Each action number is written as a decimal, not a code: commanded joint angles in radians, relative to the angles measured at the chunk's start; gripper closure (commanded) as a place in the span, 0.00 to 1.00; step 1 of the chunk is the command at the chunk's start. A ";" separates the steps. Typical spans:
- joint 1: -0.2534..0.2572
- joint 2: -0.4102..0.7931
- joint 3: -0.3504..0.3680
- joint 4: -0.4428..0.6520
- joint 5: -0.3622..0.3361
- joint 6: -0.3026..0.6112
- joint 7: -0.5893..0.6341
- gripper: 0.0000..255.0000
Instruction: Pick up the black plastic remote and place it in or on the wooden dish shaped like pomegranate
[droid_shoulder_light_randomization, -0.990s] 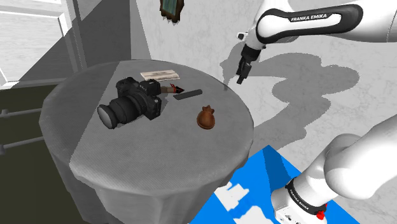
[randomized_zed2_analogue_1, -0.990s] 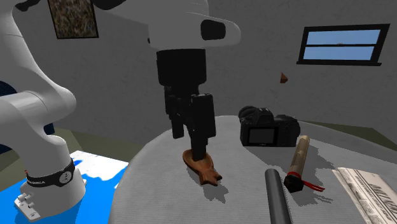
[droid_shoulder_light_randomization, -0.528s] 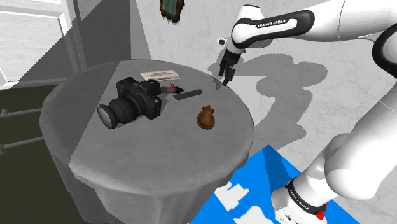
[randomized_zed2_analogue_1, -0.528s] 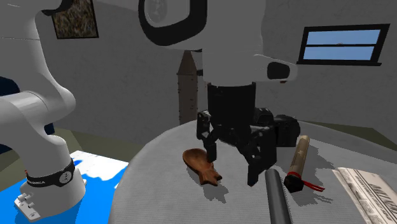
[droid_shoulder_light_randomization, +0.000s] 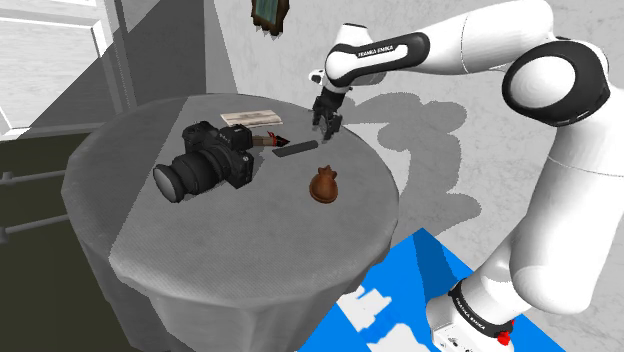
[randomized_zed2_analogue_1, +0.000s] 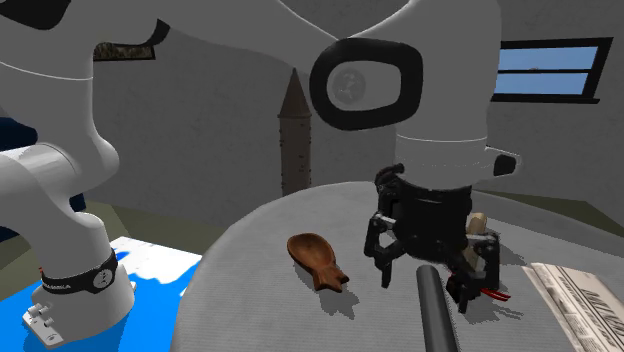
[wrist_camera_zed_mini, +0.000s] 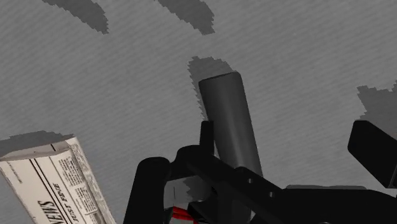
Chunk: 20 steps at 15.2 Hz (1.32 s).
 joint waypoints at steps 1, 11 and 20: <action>-0.001 0.063 0.021 0.056 0.006 0.005 -0.064 0.00; -0.004 0.190 0.052 0.110 0.013 0.074 -0.137 0.00; -0.004 0.195 0.052 0.109 0.014 0.079 -0.137 1.00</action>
